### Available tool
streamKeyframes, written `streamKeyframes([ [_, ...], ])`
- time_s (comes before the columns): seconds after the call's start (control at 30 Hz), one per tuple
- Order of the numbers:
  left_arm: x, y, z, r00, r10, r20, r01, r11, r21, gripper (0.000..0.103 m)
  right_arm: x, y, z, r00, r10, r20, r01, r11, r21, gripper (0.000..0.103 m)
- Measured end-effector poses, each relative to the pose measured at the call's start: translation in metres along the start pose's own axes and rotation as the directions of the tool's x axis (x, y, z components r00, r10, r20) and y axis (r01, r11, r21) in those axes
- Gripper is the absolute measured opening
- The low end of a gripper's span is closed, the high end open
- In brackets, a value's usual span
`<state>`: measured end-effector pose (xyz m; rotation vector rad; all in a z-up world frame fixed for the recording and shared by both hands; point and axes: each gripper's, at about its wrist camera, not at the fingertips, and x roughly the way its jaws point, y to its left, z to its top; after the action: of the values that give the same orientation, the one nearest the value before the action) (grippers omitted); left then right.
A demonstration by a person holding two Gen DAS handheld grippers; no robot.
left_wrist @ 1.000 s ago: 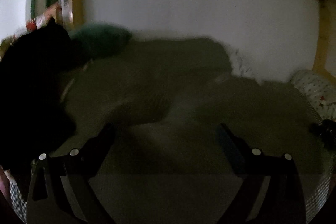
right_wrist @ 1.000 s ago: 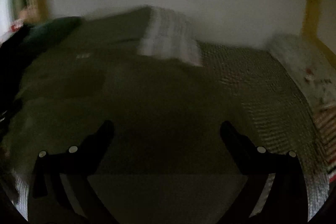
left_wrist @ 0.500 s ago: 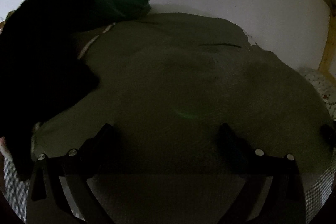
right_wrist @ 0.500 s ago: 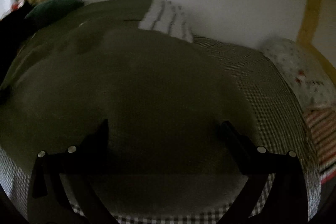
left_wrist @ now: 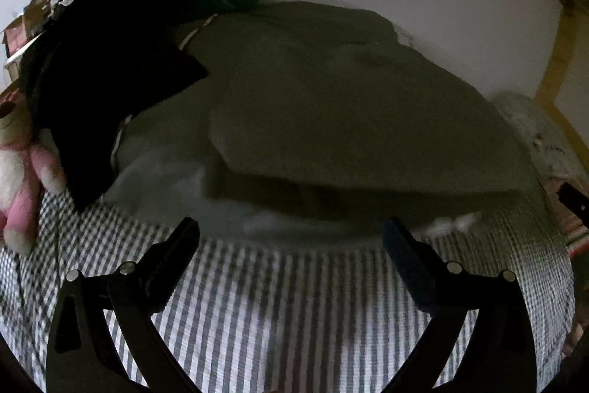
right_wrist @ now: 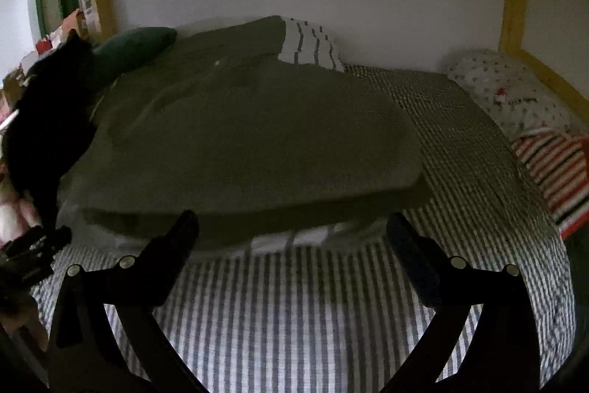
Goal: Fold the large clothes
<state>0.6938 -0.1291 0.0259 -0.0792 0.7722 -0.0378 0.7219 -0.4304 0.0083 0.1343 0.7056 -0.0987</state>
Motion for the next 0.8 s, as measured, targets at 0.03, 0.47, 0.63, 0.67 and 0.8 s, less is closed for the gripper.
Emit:
streamKeyframes([
  [0.03, -0.009, -0.001, -0.004, 1.0, -0.005, -0.003, 0.005, 1.0, 0.01, 0.098, -0.011, 0.001, -0.007, 1.0, 0.009, -0.002, -0.009, 1.0, 0.004, 0.1],
  [0.47, -0.123, -0.016, -0.066, 0.998, -0.041, 0.042, 0.037, 0.994, 0.099, 0.098, -0.132, 0.034, -0.079, 0.999, 0.035, 0.018, -0.034, 0.998, -0.049, 0.099],
  [0.63, -0.151, -0.014, -0.095, 0.998, -0.038, 0.055, 0.032, 0.993, 0.113, 0.098, -0.163, 0.041, -0.105, 0.999, 0.004, 0.032, -0.001, 0.997, -0.078, 0.099],
  [0.67, -0.158, -0.014, -0.101, 0.998, -0.038, 0.053, 0.032, 0.993, 0.111, 0.098, -0.17, 0.041, -0.109, 0.999, 0.009, 0.037, -0.005, 0.997, -0.083, 0.099],
  [0.8, -0.178, -0.012, -0.121, 0.997, -0.011, 0.074, 0.003, 0.994, 0.111, 0.098, -0.192, 0.043, -0.122, 0.999, 0.029, 0.044, -0.025, 0.996, -0.09, 0.099],
])
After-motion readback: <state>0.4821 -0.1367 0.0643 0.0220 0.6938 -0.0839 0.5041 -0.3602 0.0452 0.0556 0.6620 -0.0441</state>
